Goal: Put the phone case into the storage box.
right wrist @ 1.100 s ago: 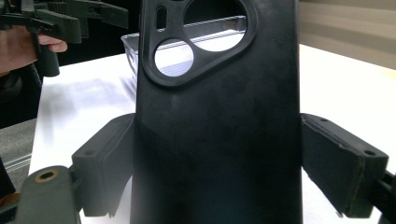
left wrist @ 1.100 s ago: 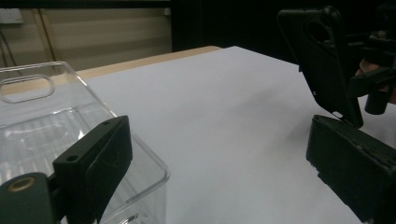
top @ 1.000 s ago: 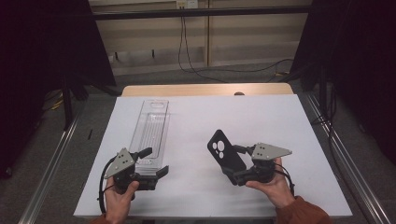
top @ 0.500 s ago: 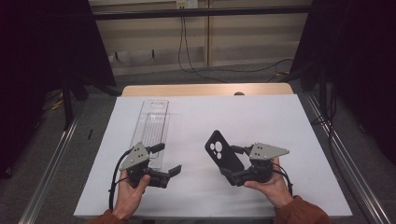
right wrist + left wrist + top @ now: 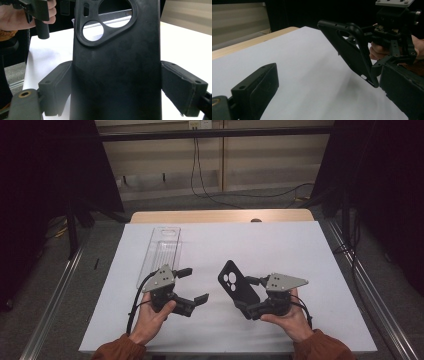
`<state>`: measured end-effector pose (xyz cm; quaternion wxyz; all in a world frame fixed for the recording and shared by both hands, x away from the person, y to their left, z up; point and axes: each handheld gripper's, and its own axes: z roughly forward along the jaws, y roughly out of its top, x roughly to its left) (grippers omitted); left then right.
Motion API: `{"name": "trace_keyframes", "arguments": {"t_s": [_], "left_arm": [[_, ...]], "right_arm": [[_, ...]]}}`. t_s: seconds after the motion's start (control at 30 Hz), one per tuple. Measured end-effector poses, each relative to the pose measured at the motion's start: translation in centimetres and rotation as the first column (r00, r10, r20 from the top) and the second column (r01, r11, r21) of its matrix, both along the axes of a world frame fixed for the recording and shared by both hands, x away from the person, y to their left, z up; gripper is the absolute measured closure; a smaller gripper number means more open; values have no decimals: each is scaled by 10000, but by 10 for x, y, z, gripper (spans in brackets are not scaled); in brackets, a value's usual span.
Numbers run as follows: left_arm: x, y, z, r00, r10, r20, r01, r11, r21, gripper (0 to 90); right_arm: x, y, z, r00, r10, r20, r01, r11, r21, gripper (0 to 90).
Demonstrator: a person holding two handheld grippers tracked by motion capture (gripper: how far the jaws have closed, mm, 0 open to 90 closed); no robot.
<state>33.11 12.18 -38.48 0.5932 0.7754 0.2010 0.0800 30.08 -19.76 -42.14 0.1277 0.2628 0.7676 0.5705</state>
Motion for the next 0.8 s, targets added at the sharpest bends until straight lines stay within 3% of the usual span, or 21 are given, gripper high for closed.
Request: {"name": "trace_keyframes", "arguments": {"t_s": [0.1,0.13,0.3,0.53,0.7,0.8], "left_arm": [[3,-4,2,9998,-147,104,147,9999,-26,25],[8,-7,3,9991,-428,17,428,9988,-220,25],[16,-12,5,9972,-735,141,742,9956,-570,18],[21,-14,6,9951,-979,163,986,9936,-556,11],[27,-15,11,9943,-1026,277,1042,9924,-653,16],[29,-15,10,9924,-1216,195,1228,9891,-816,16]], "right_arm": [[0,0,0,10000,19,-44,-19,10000,19,144],[2,0,0,10000,59,-59,-59,10000,7,144],[5,0,1,9999,34,-114,-34,10000,-49,144],[12,-3,8,9999,45,-114,-44,10000,78,144],[19,2,15,9997,222,110,-228,9978,617,144],[20,4,13,9992,380,135,-388,9974,611,144]]}}
